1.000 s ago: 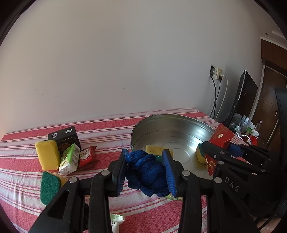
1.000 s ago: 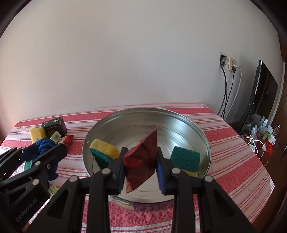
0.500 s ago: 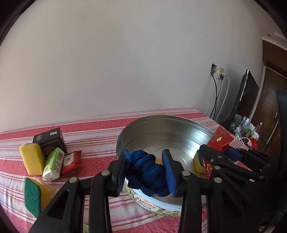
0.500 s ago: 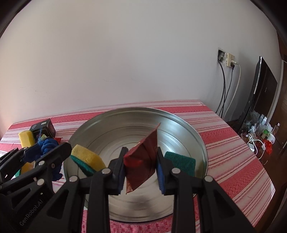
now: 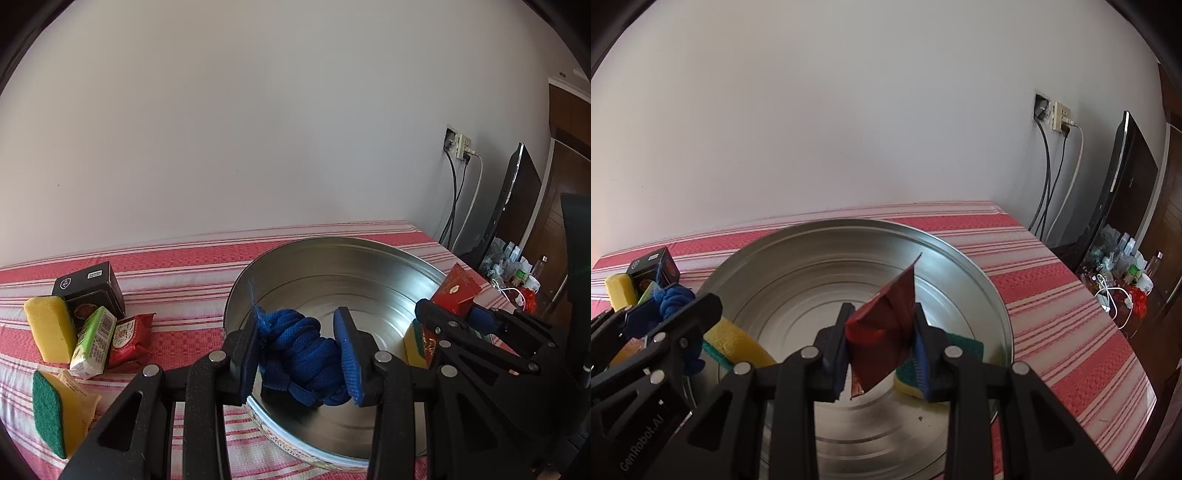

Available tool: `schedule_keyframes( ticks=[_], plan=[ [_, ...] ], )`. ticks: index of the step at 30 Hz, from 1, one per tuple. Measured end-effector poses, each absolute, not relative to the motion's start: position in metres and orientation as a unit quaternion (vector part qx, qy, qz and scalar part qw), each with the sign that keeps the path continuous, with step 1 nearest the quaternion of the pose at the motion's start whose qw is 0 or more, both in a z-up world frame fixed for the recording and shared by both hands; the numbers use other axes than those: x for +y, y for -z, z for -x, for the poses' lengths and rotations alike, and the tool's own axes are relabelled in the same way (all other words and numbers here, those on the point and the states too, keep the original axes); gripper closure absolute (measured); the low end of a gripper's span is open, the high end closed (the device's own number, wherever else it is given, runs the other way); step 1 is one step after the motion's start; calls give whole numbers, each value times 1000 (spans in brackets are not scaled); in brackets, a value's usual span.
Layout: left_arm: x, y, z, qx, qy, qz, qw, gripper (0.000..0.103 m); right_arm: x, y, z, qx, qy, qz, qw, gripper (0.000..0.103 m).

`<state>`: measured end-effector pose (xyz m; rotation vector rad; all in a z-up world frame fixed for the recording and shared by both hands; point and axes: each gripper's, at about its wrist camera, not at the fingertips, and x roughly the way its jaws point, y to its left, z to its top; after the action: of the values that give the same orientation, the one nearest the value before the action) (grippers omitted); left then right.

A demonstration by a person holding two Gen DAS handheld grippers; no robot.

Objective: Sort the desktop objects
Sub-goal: 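Carry the blue cloth and red packet over the silver tin, then open right tool to drop the red packet while left tool drops the blue cloth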

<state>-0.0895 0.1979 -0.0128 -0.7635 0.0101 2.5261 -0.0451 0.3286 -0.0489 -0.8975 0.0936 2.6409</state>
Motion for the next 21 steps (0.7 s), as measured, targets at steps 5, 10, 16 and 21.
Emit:
schedule_keyframes(
  ticks=[5,10,16,21],
  plan=[
    [205,14,94,7,-927,282,246,62,339,51,48,36,-929,320,182,74],
    [214,17,98,10,-927,285,241,62,346,54,51,39,-926,325,186,74],
    [222,21,101,21,-933,284,221,58,347,58,53,40,-929,324,173,67],
    [213,21,103,8,-942,274,196,33,346,59,54,27,-932,308,188,56]
  ],
)
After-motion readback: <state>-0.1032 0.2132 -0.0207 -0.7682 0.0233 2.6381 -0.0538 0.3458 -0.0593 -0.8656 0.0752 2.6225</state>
